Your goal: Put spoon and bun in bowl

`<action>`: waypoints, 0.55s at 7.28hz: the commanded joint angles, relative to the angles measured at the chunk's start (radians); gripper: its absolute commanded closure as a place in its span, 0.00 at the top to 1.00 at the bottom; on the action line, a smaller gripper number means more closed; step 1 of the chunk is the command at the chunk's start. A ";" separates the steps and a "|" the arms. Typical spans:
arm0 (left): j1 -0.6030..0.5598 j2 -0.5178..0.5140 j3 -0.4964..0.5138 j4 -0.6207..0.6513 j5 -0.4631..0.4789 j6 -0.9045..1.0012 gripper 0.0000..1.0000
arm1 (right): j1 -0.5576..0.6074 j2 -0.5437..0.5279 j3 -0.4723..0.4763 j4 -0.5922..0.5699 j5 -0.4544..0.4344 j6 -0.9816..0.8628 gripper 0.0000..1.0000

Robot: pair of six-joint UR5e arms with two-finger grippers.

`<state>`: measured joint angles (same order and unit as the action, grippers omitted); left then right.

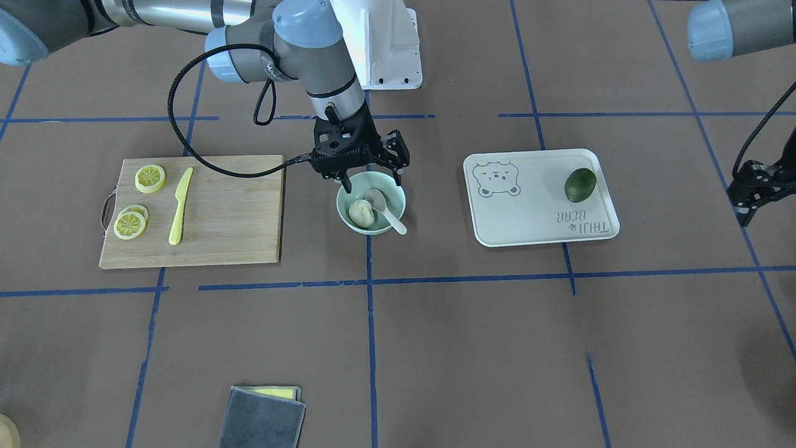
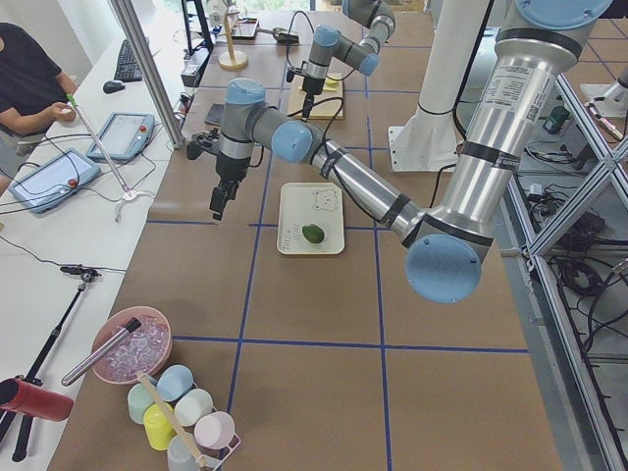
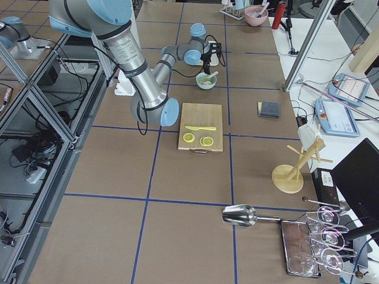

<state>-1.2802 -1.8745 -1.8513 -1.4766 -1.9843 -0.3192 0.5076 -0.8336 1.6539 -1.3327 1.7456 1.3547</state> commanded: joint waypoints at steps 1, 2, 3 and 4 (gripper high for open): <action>-0.138 0.021 0.103 0.004 -0.137 0.214 1.00 | 0.073 -0.063 0.074 -0.057 0.102 -0.017 1.00; -0.178 0.068 0.122 0.005 -0.148 0.297 1.00 | 0.116 -0.117 0.154 -0.119 0.145 -0.084 1.00; -0.233 0.104 0.150 0.004 -0.203 0.349 1.00 | 0.159 -0.175 0.232 -0.211 0.164 -0.182 1.00; -0.266 0.159 0.173 0.002 -0.287 0.440 1.00 | 0.225 -0.215 0.271 -0.283 0.210 -0.330 1.00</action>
<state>-1.4952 -1.7749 -1.7100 -1.4727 -2.1846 0.0194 0.6608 -0.9905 1.8574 -1.5211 1.9058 1.1789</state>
